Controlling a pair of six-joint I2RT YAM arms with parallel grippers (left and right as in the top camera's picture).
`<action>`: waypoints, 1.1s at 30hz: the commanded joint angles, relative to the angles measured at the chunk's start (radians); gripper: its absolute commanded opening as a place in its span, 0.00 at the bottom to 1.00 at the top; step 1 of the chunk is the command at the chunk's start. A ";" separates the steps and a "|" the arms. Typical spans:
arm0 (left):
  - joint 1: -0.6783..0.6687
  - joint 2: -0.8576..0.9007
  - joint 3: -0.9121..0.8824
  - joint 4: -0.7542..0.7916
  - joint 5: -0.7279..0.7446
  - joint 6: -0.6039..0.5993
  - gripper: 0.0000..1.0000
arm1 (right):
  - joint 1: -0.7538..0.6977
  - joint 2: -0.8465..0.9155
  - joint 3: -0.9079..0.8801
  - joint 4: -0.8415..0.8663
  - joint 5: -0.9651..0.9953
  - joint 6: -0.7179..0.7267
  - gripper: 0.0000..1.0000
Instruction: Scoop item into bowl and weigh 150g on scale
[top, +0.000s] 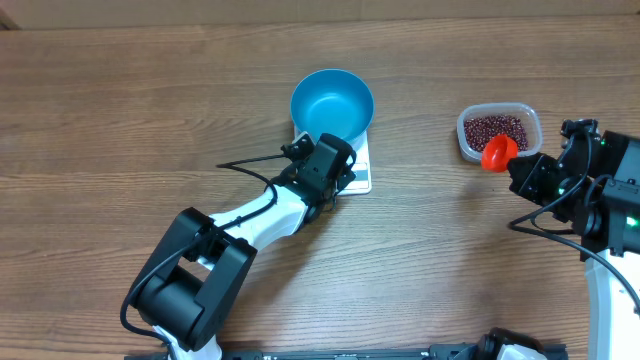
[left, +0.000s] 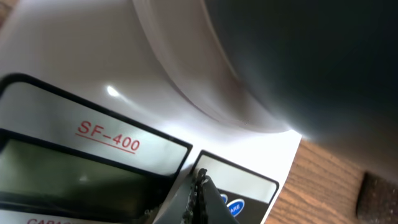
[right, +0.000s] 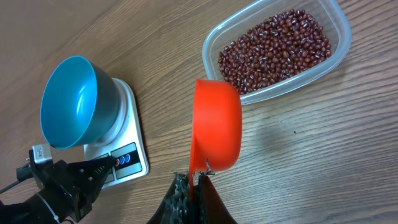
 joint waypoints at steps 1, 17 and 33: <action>0.008 0.024 -0.003 -0.019 0.034 0.045 0.04 | -0.006 -0.003 0.021 0.002 -0.009 -0.008 0.04; 0.007 0.024 -0.003 -0.022 0.055 0.046 0.04 | -0.006 -0.003 0.021 0.000 -0.009 -0.008 0.04; 0.008 0.024 -0.003 -0.046 0.072 0.042 0.04 | -0.006 -0.003 0.021 0.000 -0.009 -0.008 0.04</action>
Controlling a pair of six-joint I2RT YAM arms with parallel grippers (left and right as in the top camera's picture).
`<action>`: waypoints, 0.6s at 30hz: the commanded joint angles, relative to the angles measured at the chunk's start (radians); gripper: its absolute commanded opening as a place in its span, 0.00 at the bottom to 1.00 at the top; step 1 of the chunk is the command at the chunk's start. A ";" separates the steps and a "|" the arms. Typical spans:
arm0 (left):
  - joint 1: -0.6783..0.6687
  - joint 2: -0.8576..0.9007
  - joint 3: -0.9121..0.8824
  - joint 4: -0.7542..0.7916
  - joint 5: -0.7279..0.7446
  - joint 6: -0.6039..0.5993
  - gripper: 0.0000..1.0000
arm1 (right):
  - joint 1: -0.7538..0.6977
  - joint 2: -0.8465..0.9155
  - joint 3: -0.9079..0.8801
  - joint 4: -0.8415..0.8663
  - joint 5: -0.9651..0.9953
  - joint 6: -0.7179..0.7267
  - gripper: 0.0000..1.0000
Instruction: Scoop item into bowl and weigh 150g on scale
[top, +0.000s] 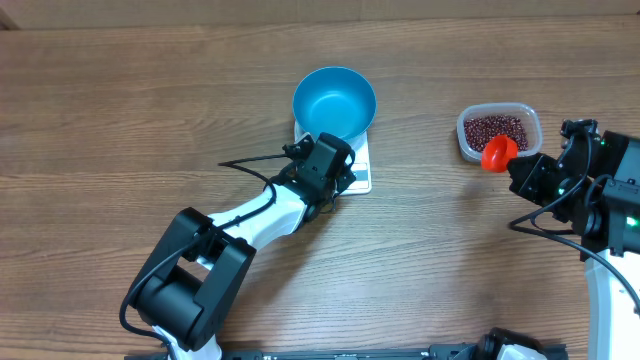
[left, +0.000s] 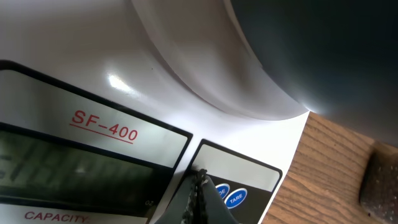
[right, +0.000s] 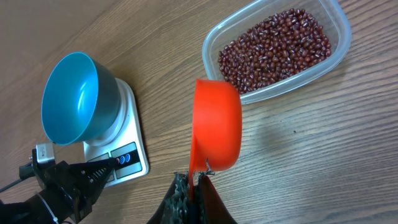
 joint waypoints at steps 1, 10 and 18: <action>0.004 0.024 -0.006 -0.022 0.028 0.016 0.04 | -0.006 -0.003 0.021 0.003 -0.010 -0.008 0.04; 0.007 -0.130 -0.006 -0.153 0.100 0.122 0.04 | -0.006 -0.003 0.021 0.003 -0.009 -0.008 0.04; 0.007 -0.515 -0.006 -0.482 -0.119 0.365 0.04 | -0.006 -0.003 0.021 0.007 -0.010 -0.008 0.04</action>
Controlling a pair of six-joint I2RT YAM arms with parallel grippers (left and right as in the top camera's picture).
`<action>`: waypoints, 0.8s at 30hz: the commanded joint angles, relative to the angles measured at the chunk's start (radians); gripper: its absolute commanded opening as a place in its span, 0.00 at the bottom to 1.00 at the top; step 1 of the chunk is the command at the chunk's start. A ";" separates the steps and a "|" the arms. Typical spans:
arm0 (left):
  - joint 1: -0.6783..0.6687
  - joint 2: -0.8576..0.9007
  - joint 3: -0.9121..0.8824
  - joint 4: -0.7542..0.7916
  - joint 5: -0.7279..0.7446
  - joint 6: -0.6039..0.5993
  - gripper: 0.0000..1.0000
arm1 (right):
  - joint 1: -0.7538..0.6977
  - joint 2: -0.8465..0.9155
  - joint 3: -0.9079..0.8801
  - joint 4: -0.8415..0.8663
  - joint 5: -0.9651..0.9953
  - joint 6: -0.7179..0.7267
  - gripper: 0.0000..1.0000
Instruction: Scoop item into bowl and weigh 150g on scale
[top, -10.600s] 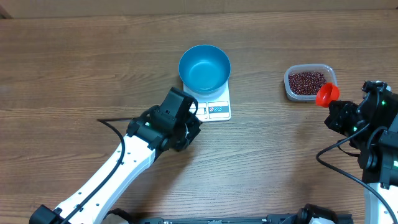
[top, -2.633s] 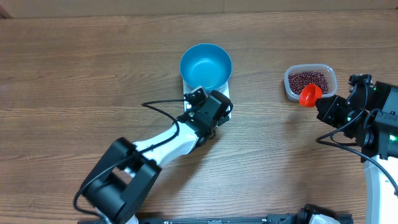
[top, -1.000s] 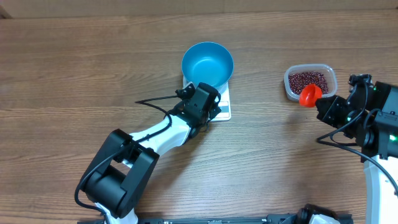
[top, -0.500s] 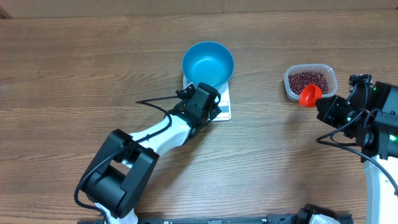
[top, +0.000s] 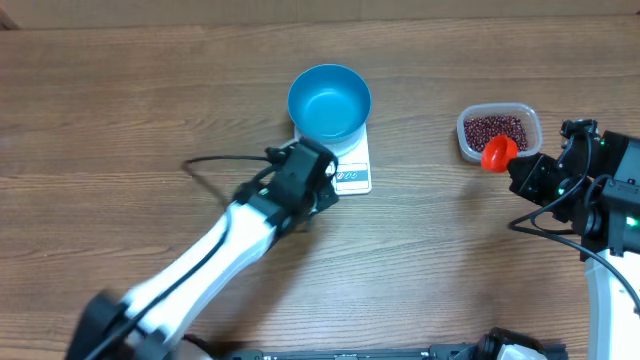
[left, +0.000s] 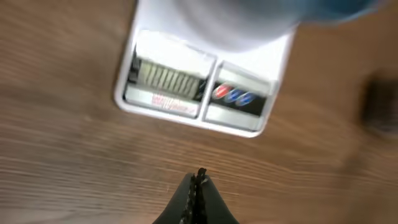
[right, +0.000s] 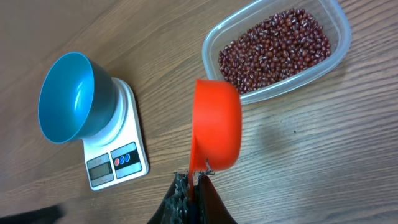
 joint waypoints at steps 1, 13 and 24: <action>0.002 -0.169 0.002 -0.029 -0.132 0.196 0.04 | -0.006 -0.003 0.021 0.007 -0.009 -0.009 0.04; 0.042 -0.255 0.002 -0.006 -0.425 0.159 0.04 | -0.006 -0.004 0.021 0.003 -0.017 -0.001 0.04; 0.067 0.024 0.023 0.438 -0.169 0.217 0.04 | -0.006 -0.003 0.021 0.002 -0.024 -0.001 0.04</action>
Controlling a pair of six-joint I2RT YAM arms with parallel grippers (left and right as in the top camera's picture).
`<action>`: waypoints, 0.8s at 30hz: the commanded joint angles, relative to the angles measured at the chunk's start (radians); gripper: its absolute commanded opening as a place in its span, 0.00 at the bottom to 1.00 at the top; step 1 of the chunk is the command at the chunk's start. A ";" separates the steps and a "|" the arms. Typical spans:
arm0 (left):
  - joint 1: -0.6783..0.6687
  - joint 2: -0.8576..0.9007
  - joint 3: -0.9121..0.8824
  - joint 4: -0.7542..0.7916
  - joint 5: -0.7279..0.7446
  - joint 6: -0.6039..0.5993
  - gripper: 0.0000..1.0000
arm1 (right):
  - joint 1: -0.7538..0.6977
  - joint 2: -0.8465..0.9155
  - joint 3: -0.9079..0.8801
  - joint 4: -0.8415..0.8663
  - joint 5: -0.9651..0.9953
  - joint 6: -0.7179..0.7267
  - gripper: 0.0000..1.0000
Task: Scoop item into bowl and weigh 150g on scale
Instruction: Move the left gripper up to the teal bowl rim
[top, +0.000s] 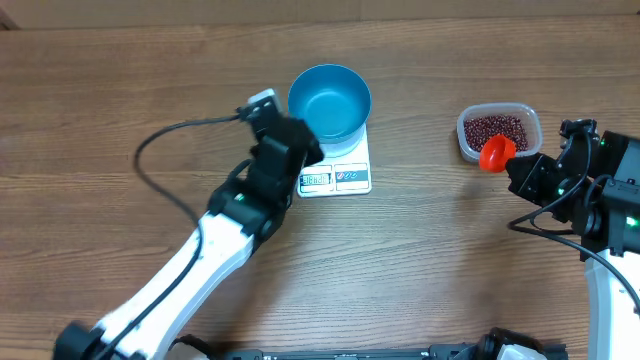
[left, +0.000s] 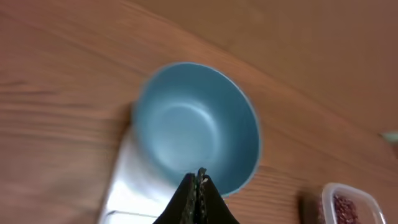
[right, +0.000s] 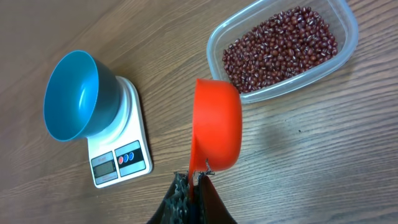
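An empty blue bowl stands on the white scale, whose display and buttons face the table's front. My left gripper is shut with nothing in it, raised beside the bowl's left rim; in the left wrist view its tips lie over the bowl. At the right, my right gripper is shut on the handle of an orange scoop, held just in front of the clear tub of red beans. The scoop looks empty.
The bean tub sits at the far right of the wooden table. A black cable loops from the left arm over the table left of the scale.
My left gripper has lifted away from the scale's front and now sits higher, beside the bowl's left rim, looking down into it. The right gripper and scoop have barely shifted.
My left gripper's shut tips were pressed at the scale's button panel at first and stayed there a moment later. Then it was back off the scale with the display showing, and now it is raised by the bowl. The right gripper held the scoop by the tub throughout.
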 joint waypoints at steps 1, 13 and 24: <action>0.026 0.117 0.036 0.048 0.104 0.031 0.04 | -0.006 -0.003 0.021 0.003 -0.008 -0.001 0.04; 0.063 0.435 0.394 -0.048 0.216 0.162 0.04 | -0.006 -0.003 0.021 -0.003 -0.008 -0.001 0.04; 0.063 0.438 0.397 -0.232 0.220 0.180 0.04 | -0.006 -0.003 0.021 -0.003 -0.008 -0.001 0.04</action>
